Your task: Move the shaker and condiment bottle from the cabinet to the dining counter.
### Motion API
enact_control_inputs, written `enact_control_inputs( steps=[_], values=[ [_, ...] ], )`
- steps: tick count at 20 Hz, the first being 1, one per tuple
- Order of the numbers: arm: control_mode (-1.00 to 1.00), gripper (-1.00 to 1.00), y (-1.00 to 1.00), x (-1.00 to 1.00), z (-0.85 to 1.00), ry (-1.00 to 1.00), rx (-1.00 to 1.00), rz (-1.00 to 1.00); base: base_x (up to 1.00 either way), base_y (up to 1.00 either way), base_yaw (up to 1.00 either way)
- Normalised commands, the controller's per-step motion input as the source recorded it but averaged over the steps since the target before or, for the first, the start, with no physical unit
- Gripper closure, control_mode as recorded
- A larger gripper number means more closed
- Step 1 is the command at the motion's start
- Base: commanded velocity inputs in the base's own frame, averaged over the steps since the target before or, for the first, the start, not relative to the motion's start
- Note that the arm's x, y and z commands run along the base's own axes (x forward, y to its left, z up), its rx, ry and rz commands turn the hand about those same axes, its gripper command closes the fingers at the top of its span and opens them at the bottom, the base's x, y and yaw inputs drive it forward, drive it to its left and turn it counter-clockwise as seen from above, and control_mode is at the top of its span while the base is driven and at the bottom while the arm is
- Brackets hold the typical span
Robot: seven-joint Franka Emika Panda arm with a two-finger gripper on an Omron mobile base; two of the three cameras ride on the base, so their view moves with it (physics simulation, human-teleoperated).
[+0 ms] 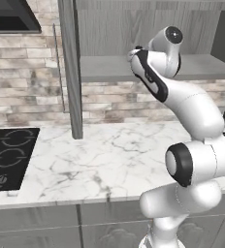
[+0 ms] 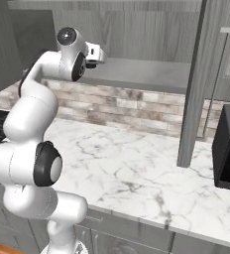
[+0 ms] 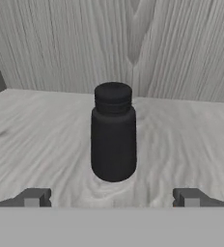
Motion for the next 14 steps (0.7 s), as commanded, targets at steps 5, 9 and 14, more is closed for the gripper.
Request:
enact_control_inputs(
  steps=[5, 9, 14],
  values=[
    [-1.0, -1.0, 0.0, 0.26, -0.08, 0.0, 0.0, 0.0, 0.0, 0.0, 0.0],
    [-1.0, -1.0, 0.0, 0.23, -0.01, 0.02, 0.0, 0.0, 0.0, 0.0, 0.0],
    [-1.0, -1.0, 0.0, 0.22, 0.0, 0.05, 0.0, 0.0, 0.0, 0.0, 0.0]
  ],
)
